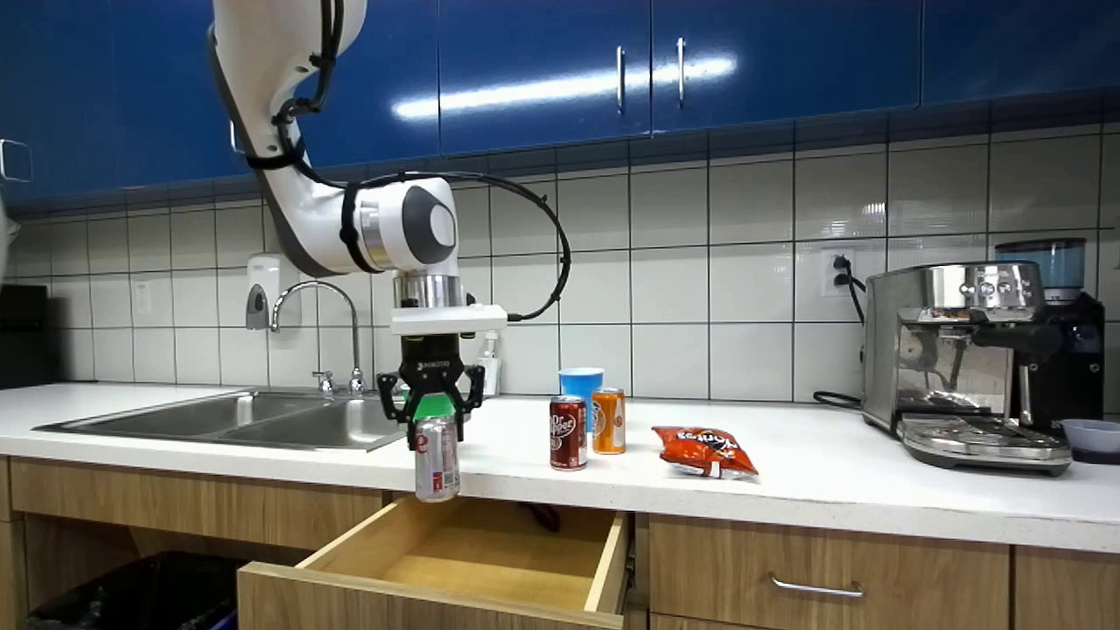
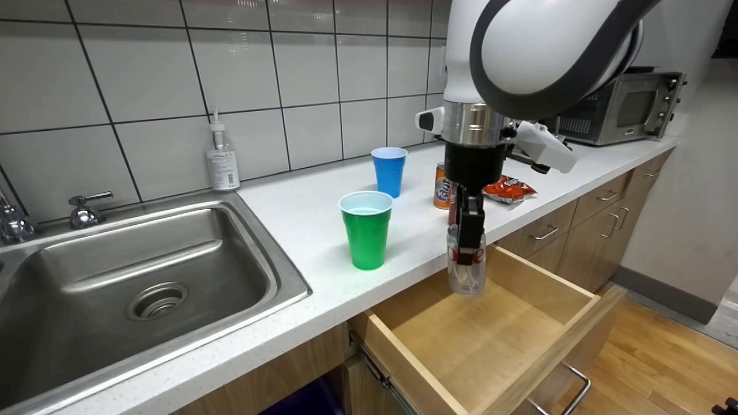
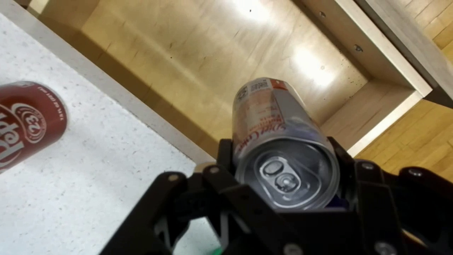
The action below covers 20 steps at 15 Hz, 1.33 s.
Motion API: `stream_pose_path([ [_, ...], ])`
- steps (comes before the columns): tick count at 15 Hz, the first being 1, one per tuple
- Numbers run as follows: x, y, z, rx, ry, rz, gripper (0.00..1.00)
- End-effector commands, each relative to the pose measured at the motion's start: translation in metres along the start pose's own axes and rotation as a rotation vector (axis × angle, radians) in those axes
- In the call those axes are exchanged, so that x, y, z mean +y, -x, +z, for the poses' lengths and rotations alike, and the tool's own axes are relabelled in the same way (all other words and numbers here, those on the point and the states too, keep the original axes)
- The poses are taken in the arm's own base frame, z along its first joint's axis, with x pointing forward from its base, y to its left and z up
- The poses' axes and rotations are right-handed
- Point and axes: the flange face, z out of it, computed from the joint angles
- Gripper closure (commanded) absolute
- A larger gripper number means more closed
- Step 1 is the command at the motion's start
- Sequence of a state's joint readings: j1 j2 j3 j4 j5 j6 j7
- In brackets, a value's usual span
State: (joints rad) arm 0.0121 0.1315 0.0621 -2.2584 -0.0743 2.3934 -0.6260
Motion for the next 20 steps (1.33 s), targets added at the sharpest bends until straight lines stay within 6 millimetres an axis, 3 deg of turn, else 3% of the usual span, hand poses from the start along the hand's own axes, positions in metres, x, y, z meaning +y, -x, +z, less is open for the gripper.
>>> stream_pose_path([
  [1, -0.012, 0.002, 0.0, -0.009, 0.002, -0.056, 0.62],
  [13, -0.05, -0.02, 0.041, -0.031, -0.019, -0.147, 0.62],
  [20, -0.045, -0.02, 0.063, 0.001, -0.011, -0.154, 0.62],
])
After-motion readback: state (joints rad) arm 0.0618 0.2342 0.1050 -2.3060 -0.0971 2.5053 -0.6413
